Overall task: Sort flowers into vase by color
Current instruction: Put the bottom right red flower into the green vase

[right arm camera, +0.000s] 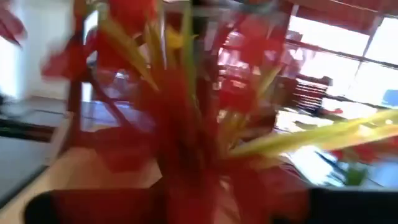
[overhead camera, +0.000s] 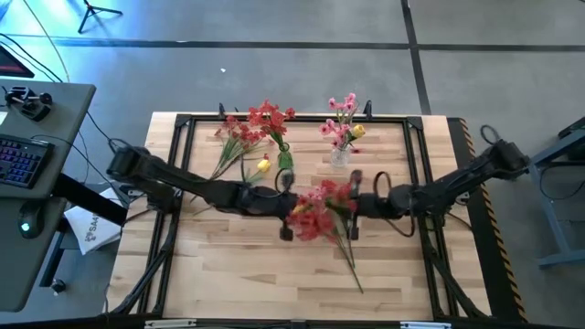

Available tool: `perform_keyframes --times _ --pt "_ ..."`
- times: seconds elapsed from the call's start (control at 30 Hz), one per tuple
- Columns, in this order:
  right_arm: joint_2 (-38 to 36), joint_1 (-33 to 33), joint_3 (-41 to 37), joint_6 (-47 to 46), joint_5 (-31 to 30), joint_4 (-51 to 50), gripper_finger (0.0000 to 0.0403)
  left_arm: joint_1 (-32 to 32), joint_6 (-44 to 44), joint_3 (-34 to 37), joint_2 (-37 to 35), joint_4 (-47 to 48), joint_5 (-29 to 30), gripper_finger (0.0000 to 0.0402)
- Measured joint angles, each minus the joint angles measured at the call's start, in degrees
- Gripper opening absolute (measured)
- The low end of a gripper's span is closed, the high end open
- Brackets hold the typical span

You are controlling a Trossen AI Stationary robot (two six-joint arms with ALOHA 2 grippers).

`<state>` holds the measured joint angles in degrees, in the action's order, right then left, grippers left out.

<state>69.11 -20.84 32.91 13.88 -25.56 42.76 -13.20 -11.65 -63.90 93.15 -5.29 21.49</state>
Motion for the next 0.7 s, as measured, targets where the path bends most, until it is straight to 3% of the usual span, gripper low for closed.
perform_keyframes --times 0.17,0.3,0.4,0.53,0.7 --pt "-8.93 -1.3 0.02 -3.34 -11.94 -13.88 0.0133 1.73 6.28 4.4 -7.27 9.76 7.75 0.0004" --pt "-11.09 -1.32 0.02 -10.72 -11.71 -23.72 0.0173 4.94 9.04 12.18 -15.37 6.83 10.14 0.0003" --pt "-8.82 -1.34 0.02 -16.25 -11.45 -27.79 0.0185 7.89 7.97 18.47 -21.39 -2.46 10.16 0.0002" --pt "-2.45 -1.34 0.0 -20.23 -11.54 -28.02 0.0188 13.59 5.72 25.37 -26.27 -16.08 2.07 0.0001" --pt "3.45 -2.56 0.0 -26.97 -11.99 -29.64 0.0188 21.1 6.63 26.66 -27.24 -22.9 -7.79 0.0001"
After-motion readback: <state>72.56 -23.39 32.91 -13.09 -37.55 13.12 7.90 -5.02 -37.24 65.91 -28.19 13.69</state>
